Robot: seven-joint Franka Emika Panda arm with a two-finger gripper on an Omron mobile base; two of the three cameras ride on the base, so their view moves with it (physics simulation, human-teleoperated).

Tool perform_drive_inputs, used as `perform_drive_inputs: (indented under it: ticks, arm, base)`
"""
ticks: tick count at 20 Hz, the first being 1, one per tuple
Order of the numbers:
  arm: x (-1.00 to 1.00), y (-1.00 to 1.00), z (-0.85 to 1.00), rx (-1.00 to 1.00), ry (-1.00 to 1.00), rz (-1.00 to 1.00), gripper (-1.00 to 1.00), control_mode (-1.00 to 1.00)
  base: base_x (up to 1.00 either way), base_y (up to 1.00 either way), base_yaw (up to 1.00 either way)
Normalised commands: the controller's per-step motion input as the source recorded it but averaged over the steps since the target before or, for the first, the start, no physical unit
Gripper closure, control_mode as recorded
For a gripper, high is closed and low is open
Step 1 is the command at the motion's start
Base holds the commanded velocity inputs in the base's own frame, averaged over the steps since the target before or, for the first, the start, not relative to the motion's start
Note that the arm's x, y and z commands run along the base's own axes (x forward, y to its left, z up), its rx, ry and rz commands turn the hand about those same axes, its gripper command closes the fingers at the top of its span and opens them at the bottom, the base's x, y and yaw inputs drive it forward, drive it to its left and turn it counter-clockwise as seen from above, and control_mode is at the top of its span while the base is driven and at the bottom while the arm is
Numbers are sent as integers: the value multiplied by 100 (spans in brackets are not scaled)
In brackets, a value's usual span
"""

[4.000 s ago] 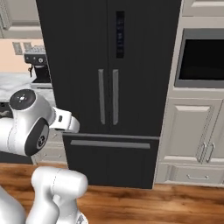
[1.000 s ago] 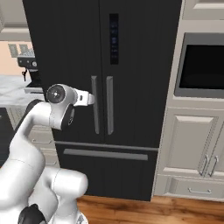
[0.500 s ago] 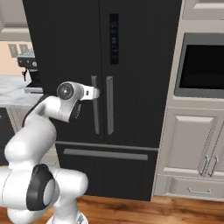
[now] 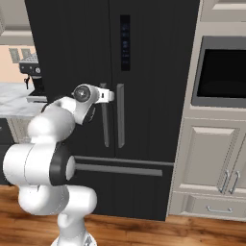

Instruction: Retrieve the steak from the fridge and place it on the saucepan with marinade on the stove.

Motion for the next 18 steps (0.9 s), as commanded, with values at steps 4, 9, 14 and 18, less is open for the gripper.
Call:
perform_drive_inputs:
  ticks: [4,9,14,18]
  arm:
    - [74,-1,-23,0,0,4,-100,-100]
    - [67,-3,-35,0,-1,5,-100,-100]
    - [78,-6,-33,0,0,6,-100,-100]
    - [84,-12,-29,0,0,8,-100,-100]
  base:
    - [0,0,0]
    - [0,0,0]
    - [0,0,0]
    - [0,0,0]
